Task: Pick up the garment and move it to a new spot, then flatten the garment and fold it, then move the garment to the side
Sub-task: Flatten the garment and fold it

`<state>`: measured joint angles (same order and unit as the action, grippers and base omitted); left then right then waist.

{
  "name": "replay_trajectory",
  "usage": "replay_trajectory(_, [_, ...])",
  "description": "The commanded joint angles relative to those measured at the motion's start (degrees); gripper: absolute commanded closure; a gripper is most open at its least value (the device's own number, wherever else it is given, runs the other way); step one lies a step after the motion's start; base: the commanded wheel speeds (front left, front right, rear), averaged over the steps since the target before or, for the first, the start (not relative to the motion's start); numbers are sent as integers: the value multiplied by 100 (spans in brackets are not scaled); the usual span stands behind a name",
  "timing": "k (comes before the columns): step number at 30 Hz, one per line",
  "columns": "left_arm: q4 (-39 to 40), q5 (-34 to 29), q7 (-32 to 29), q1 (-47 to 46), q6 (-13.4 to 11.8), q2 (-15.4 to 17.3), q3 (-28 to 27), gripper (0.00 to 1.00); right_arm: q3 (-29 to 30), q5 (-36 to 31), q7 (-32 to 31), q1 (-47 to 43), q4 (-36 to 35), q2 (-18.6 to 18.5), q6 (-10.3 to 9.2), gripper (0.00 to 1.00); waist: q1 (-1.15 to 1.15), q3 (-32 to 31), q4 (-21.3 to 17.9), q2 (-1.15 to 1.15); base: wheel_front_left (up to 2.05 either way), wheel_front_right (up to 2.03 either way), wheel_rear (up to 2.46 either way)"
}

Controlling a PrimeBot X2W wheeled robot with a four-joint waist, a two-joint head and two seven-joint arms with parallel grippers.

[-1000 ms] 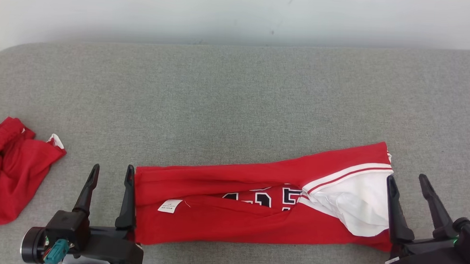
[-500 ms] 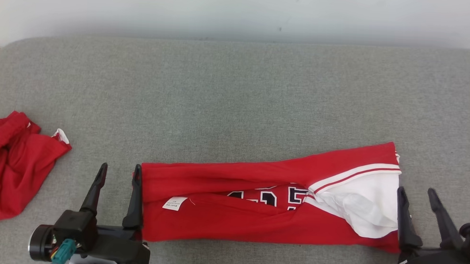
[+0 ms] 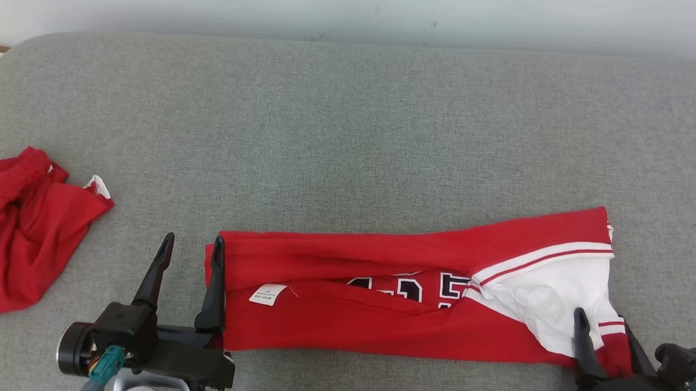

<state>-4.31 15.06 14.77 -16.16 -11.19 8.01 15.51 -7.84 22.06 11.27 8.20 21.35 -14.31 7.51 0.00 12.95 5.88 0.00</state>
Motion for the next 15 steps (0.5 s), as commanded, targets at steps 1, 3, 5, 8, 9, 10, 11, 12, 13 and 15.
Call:
replay_trajectory(1, [-13, -48, 43, -31, 19, -9, -26, 0, -98, 85, 27, 51, 143, -6, -4, 0, 0, 16, -5, 0, 0, 0, 0])
replay_trajectory(3, [-7, -63, 43, -33, 34, -25, -48, 0, -207, 188, 89, 107, 221, -12, -2, 62, 0, 27, -19, 0, 0, 0, 0])
replay_trajectory(5, [12, -59, 43, -24, 43, -43, -74, 0, -300, 396, 126, 128, 297, 12, -1, 100, 0, 37, -41, 0, 0, 0, 0])
replay_trajectory(8, [30, -80, 43, -27, 39, -52, -112, 0, -385, 630, 172, 178, 378, -58, -4, 100, 0, 60, -78, 0, 0, 0, 0])
replay_trajectory(9, [39, -94, 43, -34, 35, -58, -124, 0, -385, 689, 193, 186, 392, -108, -5, 100, 0, 70, -90, 0, 0, 0, 0])
replay_trajectory(10, [50, -109, 43, -42, 36, -63, -135, 0, -327, 765, 220, 190, 412, -155, -8, 100, 0, 80, -102, 0, 0, 0, 0])
replay_trajectory(11, [63, -120, 43, -50, 41, -67, -147, 0, -242, 821, 258, 186, 437, -211, -16, 100, 0, 90, -113, 0, 0, 0, 0])
replay_trajectory(12, [70, -124, 43, -52, 45, -69, -156, 0, -137, 851, 279, 181, 453, -275, -21, 100, 0, 99, -124, 0, 0, 0, 0])
replay_trajectory(13, [77, -132, 43, -49, 49, -71, -167, 0, -26, 900, 313, 170, 472, -318, -21, 100, 0, 109, -136, 0, 0, 0, 0])
replay_trajectory(15, [91, -140, 43, -40, 56, -77, -193, 0, 207, 952, 350, 135, 491, -401, -20, 100, 0, 125, -161, 0, 0, 0, 0])
